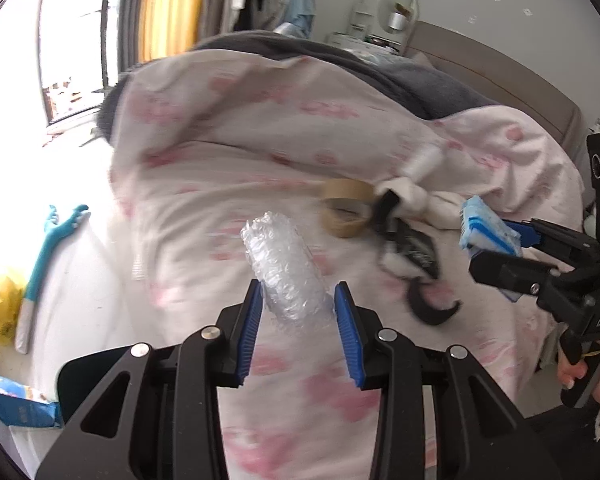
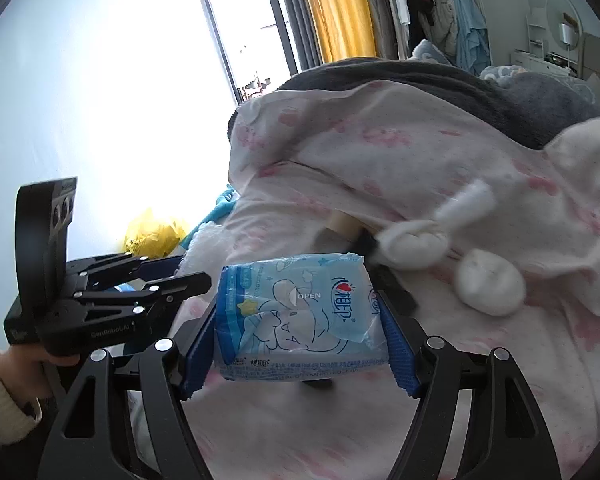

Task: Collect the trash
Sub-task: 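Carry both items over the teal bin and open both tools to drop them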

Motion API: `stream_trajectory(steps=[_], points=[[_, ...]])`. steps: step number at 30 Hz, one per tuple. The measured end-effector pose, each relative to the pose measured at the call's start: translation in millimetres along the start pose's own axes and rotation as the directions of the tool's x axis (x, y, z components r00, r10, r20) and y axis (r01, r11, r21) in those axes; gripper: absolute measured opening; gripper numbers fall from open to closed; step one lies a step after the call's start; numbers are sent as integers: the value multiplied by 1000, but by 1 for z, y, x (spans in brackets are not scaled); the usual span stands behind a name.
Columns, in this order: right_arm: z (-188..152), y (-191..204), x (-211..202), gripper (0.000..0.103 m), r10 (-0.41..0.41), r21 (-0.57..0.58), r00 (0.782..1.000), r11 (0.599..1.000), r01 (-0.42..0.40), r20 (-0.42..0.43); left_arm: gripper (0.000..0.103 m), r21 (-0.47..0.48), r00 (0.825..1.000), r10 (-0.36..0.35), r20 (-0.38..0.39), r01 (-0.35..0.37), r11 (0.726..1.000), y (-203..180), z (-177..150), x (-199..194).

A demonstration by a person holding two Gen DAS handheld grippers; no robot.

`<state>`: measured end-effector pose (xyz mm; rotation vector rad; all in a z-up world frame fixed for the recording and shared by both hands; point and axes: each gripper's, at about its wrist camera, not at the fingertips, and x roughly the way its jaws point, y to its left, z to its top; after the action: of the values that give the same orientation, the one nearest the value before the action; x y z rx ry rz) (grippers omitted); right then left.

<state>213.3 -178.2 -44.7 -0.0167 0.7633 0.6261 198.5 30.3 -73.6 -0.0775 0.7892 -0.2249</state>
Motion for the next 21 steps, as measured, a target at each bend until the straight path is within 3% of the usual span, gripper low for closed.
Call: stream_trajectory(steps=[12,21], points=[[25,86,53,74,55,-30,998,998,-55,-14,40,-61,990,124,-64,-128,990,82,-32,-17],[30,144,97,74,97,-72,993,992,-102,-70,40,-158,971,144,-193,-175,972,150,-73,-12]])
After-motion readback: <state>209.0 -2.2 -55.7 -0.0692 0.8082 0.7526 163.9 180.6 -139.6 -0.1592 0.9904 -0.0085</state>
